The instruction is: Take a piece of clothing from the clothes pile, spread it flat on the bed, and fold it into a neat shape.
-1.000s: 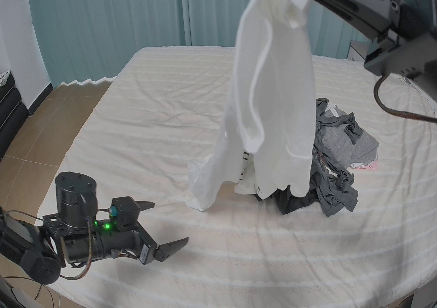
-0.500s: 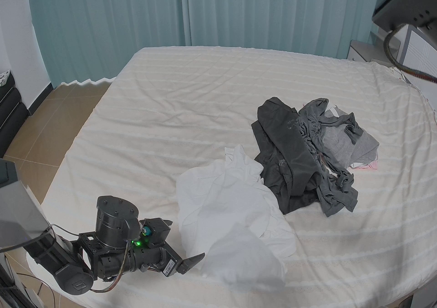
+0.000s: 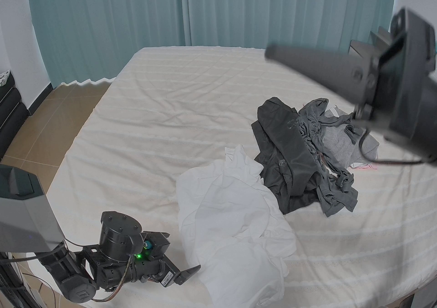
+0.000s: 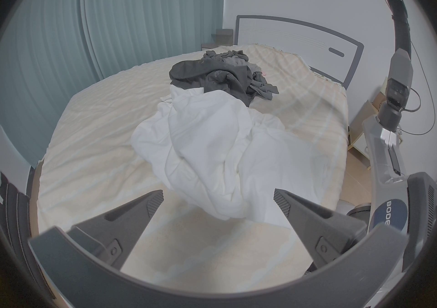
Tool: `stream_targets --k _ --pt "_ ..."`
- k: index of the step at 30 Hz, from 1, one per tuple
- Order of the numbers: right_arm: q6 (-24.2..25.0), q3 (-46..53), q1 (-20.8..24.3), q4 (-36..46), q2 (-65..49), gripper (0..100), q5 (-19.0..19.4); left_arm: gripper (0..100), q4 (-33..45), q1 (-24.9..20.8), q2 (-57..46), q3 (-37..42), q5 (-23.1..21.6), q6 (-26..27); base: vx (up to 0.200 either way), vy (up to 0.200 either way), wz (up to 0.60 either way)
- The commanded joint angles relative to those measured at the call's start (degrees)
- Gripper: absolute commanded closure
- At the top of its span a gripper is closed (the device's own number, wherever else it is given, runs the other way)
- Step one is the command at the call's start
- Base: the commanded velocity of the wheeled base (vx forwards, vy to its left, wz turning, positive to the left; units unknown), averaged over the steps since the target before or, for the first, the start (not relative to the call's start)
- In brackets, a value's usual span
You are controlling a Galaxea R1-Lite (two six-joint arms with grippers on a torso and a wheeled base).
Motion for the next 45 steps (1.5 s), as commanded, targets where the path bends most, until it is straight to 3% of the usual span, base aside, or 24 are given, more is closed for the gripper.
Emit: stream_targets --k 1,5,6,10,19,32,45 --pt "5.8 16.3 -7.5 -0.1 1.8 100 4.6 0 -6.0 1.2 -4.5 8.9 0.1 -0.1 0.000 0.000 0.00" --pt "8.4 20.5 -8.9 -0.4 5.5 100 5.4 0 -10.7 1.9 -6.3 13.0 0.2 -0.2 0.000 0.000 0.00" --pt "8.7 22.6 -9.0 -0.5 9.0 0 5.4 0 -11.4 3.0 -8.1 13.1 1.1 -0.5 0.000 0.000 0.00" --pt "8.6 25.2 -8.2 -0.4 15.1 0 5.2 0 -12.2 4.5 -11.9 13.1 3.3 -3.3 0.000 0.000 0.00" --pt "8.7 25.5 -5.5 1.5 28.1 0 4.1 0 -12.3 4.7 -18.4 13.1 3.5 -10.6 0.000 0.000 0.00" --pt "8.7 22.1 -3.4 1.4 41.5 0 0.8 0 -12.3 4.9 -18.4 13.1 3.5 -12.1 0.000 0.000 0.00" --pt "8.2 11.2 -3.3 2.0 52.7 0 -12.2 0 -12.3 5.3 -18.5 13.1 3.5 -12.1 0.000 0.000 0.00"
